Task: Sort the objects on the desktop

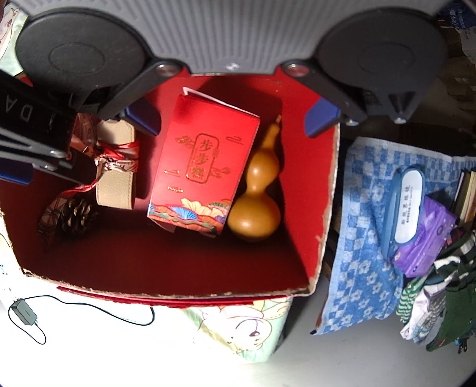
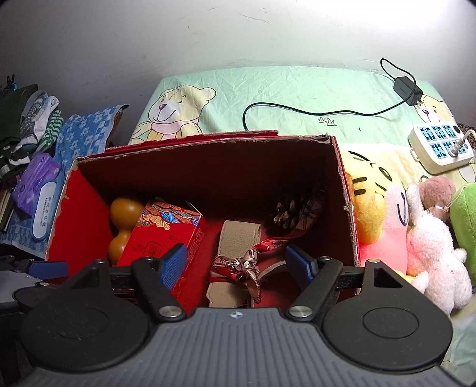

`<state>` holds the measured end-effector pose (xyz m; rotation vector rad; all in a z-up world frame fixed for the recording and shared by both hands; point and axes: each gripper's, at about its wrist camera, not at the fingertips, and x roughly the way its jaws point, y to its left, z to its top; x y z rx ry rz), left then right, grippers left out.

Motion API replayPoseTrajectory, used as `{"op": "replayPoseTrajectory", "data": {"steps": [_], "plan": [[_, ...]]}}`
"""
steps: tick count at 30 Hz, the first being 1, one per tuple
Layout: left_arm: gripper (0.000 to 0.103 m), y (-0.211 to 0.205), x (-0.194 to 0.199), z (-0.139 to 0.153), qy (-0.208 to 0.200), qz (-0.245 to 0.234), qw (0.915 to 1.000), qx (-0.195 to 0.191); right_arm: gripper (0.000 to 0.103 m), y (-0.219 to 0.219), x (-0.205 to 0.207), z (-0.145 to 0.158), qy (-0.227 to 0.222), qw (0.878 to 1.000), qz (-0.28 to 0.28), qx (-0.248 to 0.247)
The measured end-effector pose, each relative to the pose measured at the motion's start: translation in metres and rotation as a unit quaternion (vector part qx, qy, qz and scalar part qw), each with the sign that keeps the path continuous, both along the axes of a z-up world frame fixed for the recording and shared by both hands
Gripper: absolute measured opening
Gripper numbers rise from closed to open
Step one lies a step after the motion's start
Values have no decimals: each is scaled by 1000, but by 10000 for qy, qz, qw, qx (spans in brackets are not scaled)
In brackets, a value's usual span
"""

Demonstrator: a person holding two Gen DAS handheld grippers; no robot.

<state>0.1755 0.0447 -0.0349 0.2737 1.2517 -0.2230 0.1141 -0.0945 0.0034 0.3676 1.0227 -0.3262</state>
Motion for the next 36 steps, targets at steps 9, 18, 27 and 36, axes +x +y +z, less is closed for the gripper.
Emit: {"op": "replayPoseTrajectory", "data": {"steps": [9, 18, 27, 36], "plan": [[103, 4, -6, -1, -147, 11, 9999, 53, 76, 1, -3, -4, 99, 9999, -35, -50], [103, 2, -10, -1, -174, -53, 9998, 0, 76, 0, -9, -5, 105, 9997, -116, -211], [103, -6, -16, -3, -170, -94, 9998, -57, 76, -8, -17, -10, 146, 9993, -252, -217], [103, -11, -20, -10, -220, -134, 9996, -122, 76, -10, -21, -11, 165, 9991, -285, -285]]}}
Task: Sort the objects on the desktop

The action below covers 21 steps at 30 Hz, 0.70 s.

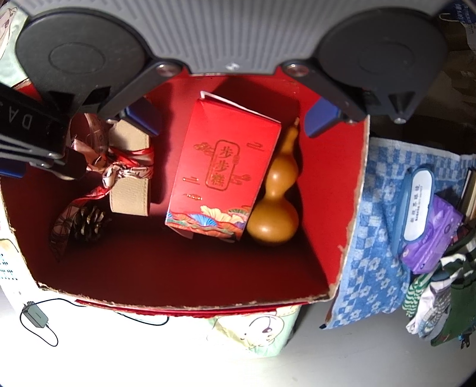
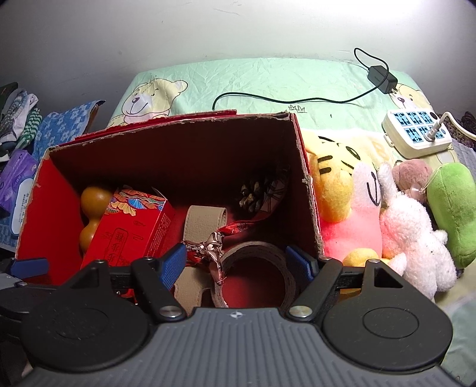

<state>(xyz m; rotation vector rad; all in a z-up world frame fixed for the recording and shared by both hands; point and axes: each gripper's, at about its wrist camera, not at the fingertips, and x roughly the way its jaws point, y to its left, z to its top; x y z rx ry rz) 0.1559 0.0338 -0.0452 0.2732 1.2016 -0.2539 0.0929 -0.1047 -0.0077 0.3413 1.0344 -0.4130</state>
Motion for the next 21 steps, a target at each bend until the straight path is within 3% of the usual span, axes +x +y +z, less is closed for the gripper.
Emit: {"op": "replayPoseTrajectory", "data": {"steps": [21], "plan": [[102, 1, 12, -7, 70, -33, 10000, -10, 76, 0, 5, 0, -13, 10000, 10, -95]]}}
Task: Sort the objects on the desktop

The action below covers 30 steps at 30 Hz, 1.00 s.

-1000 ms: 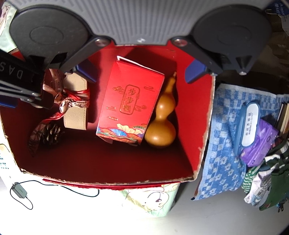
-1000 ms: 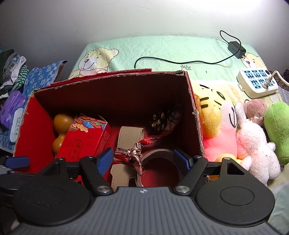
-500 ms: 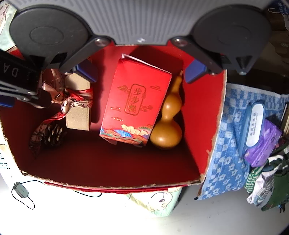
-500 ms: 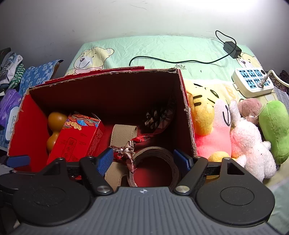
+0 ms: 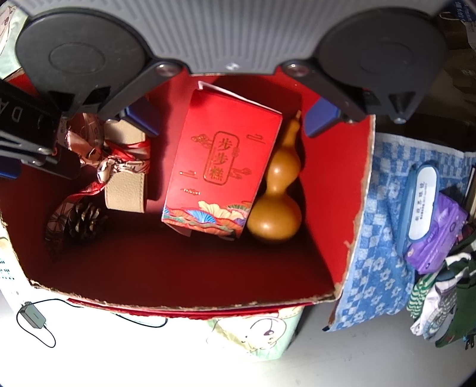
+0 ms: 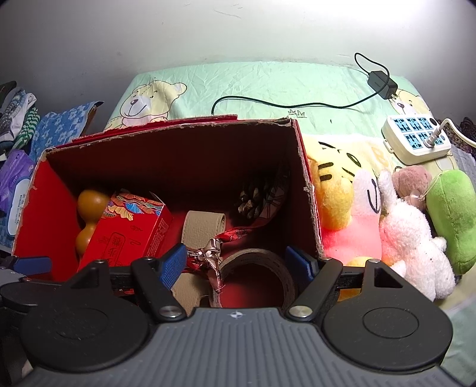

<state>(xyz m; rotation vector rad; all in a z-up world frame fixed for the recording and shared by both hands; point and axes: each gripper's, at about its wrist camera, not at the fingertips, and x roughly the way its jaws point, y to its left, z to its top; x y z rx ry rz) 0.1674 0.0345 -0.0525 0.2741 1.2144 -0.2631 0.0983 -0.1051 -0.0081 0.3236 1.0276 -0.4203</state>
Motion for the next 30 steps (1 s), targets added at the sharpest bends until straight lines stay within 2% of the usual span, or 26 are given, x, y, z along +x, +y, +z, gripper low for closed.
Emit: {"op": "replayPoseTrajectory", "data": {"steps": [23, 30], "plan": [[102, 2, -5, 2, -293, 34, 9996, -20, 76, 2, 1, 0, -1, 10000, 41, -84], [102, 4, -5, 2, -275, 63, 9996, -36, 76, 2, 1, 0, 1, 10000, 42, -90]]}}
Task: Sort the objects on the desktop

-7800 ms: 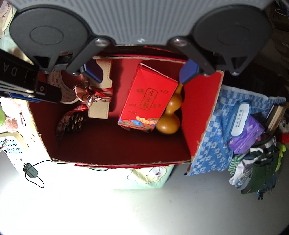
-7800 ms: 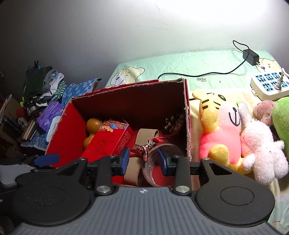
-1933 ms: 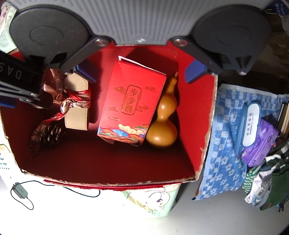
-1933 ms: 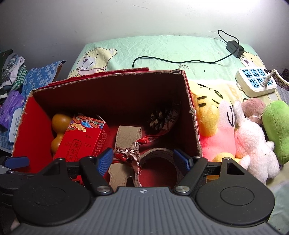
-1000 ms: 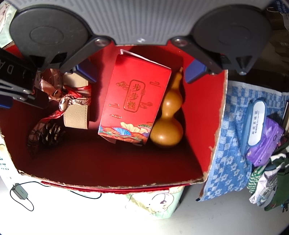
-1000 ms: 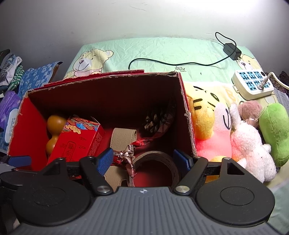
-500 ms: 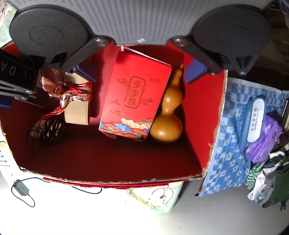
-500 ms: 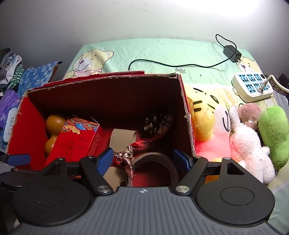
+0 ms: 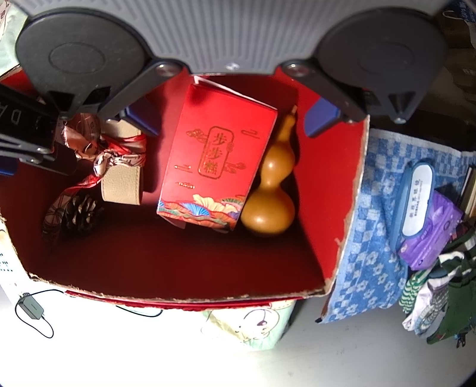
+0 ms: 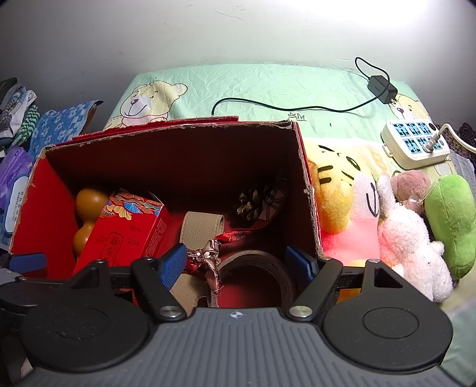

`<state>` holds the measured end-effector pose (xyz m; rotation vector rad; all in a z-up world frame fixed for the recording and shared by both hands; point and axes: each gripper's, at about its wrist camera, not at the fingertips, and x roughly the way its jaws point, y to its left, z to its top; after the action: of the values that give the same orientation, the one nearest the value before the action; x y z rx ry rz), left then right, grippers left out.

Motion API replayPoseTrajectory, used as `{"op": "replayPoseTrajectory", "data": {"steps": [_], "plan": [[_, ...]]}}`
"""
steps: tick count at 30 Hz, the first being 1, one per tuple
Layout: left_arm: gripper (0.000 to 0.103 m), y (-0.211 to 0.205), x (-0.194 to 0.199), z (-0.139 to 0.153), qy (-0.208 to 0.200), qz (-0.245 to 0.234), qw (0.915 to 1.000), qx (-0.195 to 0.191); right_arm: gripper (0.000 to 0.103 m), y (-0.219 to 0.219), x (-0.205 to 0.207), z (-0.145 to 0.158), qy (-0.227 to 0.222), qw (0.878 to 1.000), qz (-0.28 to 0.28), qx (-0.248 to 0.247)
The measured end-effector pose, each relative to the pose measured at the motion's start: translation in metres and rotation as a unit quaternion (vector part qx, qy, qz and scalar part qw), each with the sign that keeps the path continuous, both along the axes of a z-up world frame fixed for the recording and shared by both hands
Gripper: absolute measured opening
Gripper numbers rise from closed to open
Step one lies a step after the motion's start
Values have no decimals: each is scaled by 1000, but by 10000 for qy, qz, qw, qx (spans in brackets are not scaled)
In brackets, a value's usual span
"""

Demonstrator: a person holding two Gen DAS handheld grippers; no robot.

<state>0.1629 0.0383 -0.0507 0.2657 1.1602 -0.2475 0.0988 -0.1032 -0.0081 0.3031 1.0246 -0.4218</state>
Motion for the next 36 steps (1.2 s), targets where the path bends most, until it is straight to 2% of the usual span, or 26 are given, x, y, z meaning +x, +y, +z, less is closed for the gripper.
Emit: {"op": "replayPoseTrajectory", "data": {"steps": [16, 36], "plan": [[102, 3, 0, 3, -122, 16, 9999, 41, 76, 0, -1, 0, -32, 10000, -21, 27], [102, 8, 0, 1, -16, -19, 10000, -26, 76, 2, -4, 1, -73, 9999, -25, 98]]}}
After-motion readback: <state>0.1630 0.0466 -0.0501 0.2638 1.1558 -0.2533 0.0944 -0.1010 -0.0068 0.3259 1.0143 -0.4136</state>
